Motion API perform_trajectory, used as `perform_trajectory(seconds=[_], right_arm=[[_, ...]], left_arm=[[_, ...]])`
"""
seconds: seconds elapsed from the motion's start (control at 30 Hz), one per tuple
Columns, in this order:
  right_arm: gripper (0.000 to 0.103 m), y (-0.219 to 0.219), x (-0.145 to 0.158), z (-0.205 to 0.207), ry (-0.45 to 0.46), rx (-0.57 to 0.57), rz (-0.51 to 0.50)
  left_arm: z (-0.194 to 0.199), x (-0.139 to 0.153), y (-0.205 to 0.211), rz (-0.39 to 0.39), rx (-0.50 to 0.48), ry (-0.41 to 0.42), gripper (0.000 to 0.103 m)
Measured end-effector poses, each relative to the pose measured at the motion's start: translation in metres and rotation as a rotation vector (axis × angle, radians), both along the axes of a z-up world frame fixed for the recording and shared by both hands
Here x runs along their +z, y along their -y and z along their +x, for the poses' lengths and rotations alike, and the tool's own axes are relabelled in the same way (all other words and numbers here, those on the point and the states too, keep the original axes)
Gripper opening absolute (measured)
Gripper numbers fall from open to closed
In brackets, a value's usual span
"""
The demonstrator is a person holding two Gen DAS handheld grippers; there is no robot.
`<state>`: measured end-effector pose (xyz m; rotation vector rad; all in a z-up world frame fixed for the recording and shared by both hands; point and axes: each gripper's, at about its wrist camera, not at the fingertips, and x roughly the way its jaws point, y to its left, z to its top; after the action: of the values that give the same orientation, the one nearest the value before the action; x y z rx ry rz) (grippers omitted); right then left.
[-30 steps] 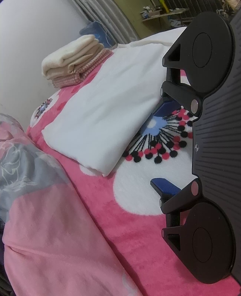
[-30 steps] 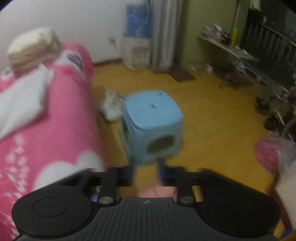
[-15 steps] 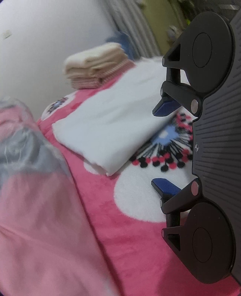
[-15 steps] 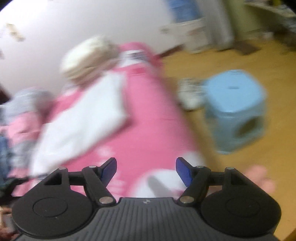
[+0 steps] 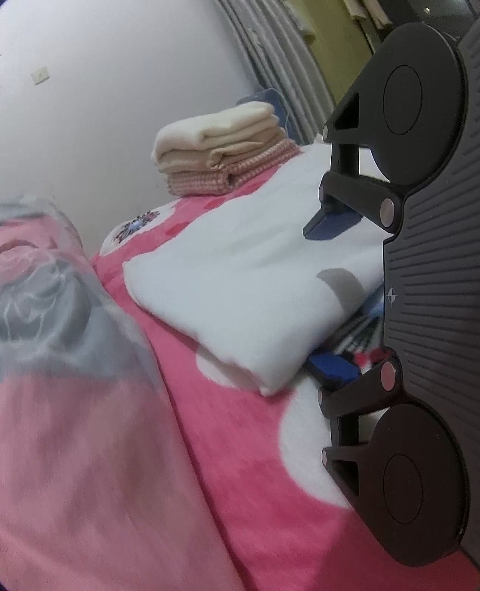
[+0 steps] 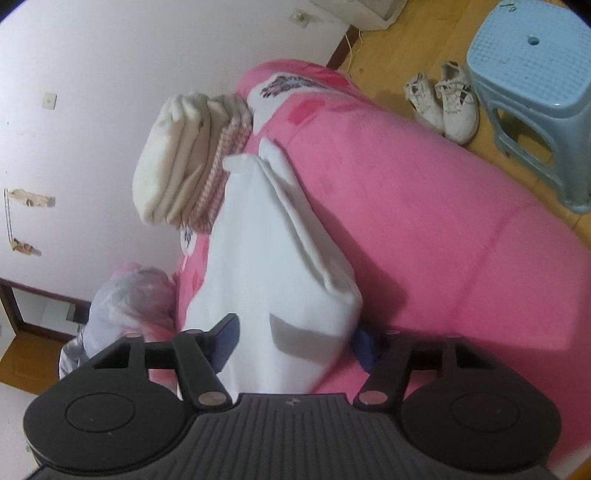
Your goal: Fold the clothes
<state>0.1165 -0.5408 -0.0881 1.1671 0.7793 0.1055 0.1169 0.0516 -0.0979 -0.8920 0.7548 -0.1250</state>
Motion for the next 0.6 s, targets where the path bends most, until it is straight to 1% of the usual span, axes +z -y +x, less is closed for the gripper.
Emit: perform_trajectory(seconds=[0.1, 0.13, 0.17, 0.2, 0.23, 0.27, 0.37, 0.47, 0.6], right_arm=[[0.051, -0.001, -0.003, 0.011, 0.010, -0.003, -0.014], [0.044, -0.001, -0.002, 0.014, 0.012, 0.001, -0.027], [0.032, -0.002, -0.001, 0.016, 0.012, 0.003, -0.039], [0.024, -0.002, 0.000, 0.018, 0.005, 0.003, -0.051], [0.013, -0.003, 0.002, 0.019, 0.006, 0.003, -0.063], [0.010, -0.005, 0.007, 0.017, 0.021, 0.004, -0.078], [0.007, -0.011, 0.021, 0.009, 0.069, 0.005, -0.119], [0.006, -0.013, 0.034, -0.006, 0.105, 0.007, -0.109], [0.006, -0.019, 0.046, -0.032, 0.126, 0.039, -0.092]], left_arm=[[0.009, -0.001, 0.004, 0.020, 0.010, 0.012, 0.048], [0.012, -0.001, 0.005, 0.030, 0.016, 0.014, 0.036], [0.014, -0.001, 0.007, 0.040, 0.022, 0.015, 0.021], [0.015, 0.001, 0.008, 0.052, 0.028, 0.014, 0.018], [0.015, 0.004, 0.009, 0.066, 0.036, 0.016, 0.014], [0.013, 0.009, 0.011, 0.079, 0.044, 0.027, 0.011], [0.002, 0.028, 0.012, 0.117, 0.057, 0.076, 0.009], [-0.011, 0.046, 0.007, 0.130, 0.069, 0.112, 0.008], [-0.036, 0.068, -0.006, 0.137, 0.071, 0.126, 0.008]])
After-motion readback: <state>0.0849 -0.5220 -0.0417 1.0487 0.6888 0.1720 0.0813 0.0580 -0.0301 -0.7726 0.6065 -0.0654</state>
